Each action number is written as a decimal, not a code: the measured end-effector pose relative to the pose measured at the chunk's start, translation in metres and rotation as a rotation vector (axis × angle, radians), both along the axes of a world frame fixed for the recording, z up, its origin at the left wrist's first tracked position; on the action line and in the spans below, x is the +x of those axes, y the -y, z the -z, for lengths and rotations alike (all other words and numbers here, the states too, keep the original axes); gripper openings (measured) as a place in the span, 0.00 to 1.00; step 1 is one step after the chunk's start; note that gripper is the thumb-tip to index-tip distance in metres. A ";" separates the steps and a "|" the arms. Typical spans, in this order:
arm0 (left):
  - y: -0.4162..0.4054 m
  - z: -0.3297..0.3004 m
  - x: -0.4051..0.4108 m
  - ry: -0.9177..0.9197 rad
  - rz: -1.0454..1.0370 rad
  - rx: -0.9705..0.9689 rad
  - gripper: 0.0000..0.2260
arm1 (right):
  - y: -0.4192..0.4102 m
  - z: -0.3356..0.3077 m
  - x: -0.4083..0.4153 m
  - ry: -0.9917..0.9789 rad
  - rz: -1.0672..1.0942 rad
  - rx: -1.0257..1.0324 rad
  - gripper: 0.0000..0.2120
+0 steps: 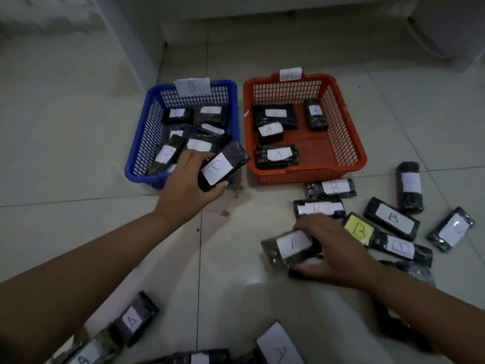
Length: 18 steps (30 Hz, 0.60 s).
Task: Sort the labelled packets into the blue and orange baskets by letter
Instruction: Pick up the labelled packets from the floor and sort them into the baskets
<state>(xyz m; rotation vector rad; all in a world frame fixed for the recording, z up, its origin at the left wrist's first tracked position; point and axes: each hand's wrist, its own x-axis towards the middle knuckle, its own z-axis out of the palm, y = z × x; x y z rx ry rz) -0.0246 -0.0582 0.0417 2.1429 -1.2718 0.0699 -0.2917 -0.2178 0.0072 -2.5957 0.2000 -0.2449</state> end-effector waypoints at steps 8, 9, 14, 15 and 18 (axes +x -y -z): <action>0.041 -0.005 0.032 -0.170 -0.196 -0.193 0.23 | 0.055 -0.059 0.113 0.281 0.353 0.032 0.29; 0.046 -0.004 0.035 -0.206 -0.227 -0.220 0.24 | 0.061 -0.060 0.127 0.285 0.392 0.028 0.29; 0.060 0.016 0.050 -0.201 -0.339 -0.205 0.23 | 0.086 -0.032 0.179 0.249 0.572 0.045 0.30; 0.062 0.022 0.053 -0.176 -0.385 -0.174 0.23 | 0.089 -0.022 0.182 0.224 0.614 0.058 0.29; 0.064 0.036 0.057 -0.123 -0.452 -0.127 0.23 | 0.097 0.002 0.184 0.186 0.739 0.080 0.29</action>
